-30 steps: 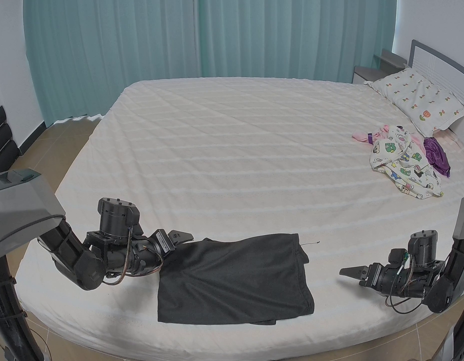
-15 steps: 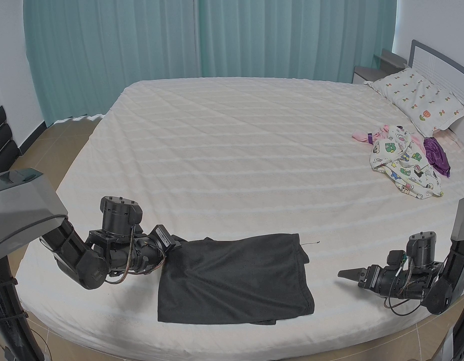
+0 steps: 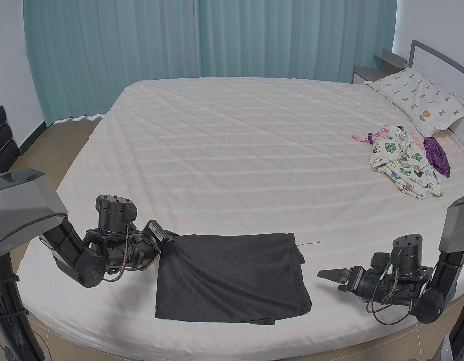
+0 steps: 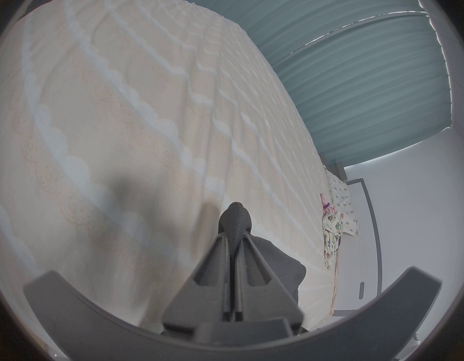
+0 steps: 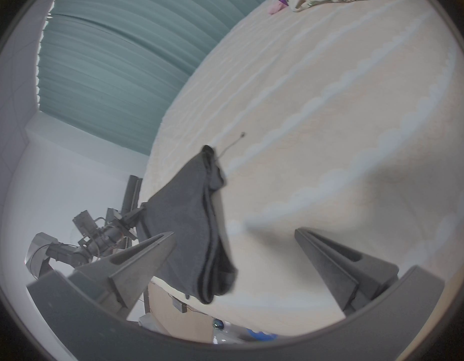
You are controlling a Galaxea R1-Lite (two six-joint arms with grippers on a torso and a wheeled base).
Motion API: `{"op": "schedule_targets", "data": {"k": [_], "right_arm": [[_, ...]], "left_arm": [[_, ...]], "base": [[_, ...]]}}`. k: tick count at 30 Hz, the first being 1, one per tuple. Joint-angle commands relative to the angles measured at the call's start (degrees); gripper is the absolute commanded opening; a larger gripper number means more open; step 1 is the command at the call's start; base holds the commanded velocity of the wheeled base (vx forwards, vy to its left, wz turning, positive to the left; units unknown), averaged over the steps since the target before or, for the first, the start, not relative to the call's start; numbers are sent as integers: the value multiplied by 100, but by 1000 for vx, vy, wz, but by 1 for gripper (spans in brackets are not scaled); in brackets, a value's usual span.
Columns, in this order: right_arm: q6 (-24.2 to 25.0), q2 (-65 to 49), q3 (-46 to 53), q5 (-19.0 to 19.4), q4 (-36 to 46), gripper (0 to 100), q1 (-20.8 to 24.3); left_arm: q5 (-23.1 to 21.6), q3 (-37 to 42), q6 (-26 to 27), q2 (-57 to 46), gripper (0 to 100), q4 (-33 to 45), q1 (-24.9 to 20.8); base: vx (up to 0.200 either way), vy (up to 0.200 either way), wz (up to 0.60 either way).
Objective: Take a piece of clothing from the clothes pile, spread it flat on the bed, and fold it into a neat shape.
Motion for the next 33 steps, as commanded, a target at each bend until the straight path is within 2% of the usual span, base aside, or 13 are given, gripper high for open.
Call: {"op": "schedule_targets", "data": {"k": [1,6,12,13,33], "right_arm": [[242,387,10,-164,-577,100,537],[260,914,98,-313,-1201,100,950],[242,1134,195,-331,-1306,100,1179],[242,1143,195,-331,-1306,0,1188],[198,1038,546,-436,-1306,0,1161]], "left_arm": [[5,13,-104,60,0,-55,-4],[14,-31,-112,139,0,-64,5],[14,-40,-121,174,0,-64,5],[14,-40,-121,183,0,-64,5],[14,-40,-112,253,0,-55,49]], "base": [[0,0,0],[0,0,0],[0,0,0],[0,0,0],[0,0,0]]}}
